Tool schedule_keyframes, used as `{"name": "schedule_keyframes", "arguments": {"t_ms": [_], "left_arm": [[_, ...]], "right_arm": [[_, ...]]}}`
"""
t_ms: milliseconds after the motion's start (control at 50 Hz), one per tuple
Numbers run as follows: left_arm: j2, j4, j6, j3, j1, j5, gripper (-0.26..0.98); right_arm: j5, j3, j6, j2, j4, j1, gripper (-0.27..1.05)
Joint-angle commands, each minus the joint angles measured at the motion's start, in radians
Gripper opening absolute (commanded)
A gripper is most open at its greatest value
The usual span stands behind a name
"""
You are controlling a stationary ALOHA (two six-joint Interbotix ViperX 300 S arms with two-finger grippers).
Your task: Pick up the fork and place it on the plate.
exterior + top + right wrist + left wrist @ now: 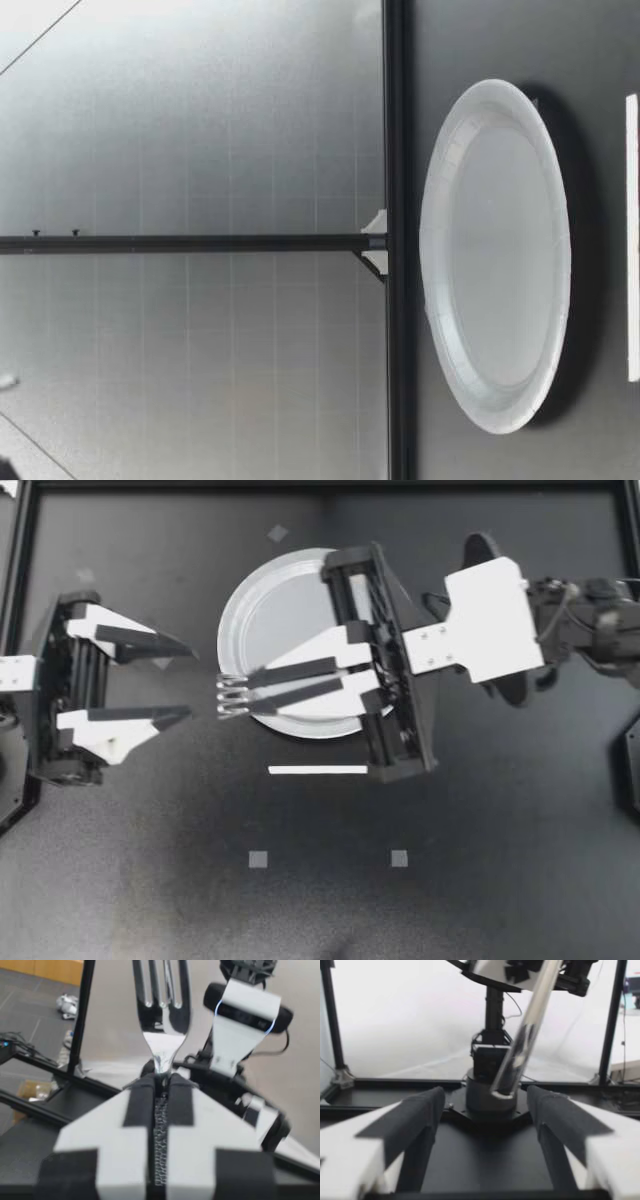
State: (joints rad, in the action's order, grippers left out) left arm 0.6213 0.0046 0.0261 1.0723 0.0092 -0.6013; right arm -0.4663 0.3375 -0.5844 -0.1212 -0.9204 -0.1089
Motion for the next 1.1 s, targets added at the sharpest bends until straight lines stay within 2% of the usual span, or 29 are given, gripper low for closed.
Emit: {"name": "schedule_keyframes", "arguments": {"t_ms": [0, 300, 680, 1080], "left_arm": [[-0.021, 0.002, 0.002, -0.026, -0.020, -0.035, 0.69], [-0.051, 0.002, -0.072, -0.025, -0.025, -0.044, 0.69], [-0.083, 0.002, -0.107, -0.018, -0.025, -0.043, 0.69], [-0.018, -0.003, -0.100, 0.012, -0.025, -0.040, 0.68]], "right_arm": [[-0.043, -0.038, 0.023, 0.006, 0.025, -0.028, 0.00], [-0.202, -0.060, 0.043, 0.081, 0.066, -0.051, 0.00], [-0.222, -0.106, 0.048, 0.129, 0.072, -0.051, 0.00], [-0.221, -0.103, 0.049, 0.127, 0.072, -0.051, 0.00]]}}
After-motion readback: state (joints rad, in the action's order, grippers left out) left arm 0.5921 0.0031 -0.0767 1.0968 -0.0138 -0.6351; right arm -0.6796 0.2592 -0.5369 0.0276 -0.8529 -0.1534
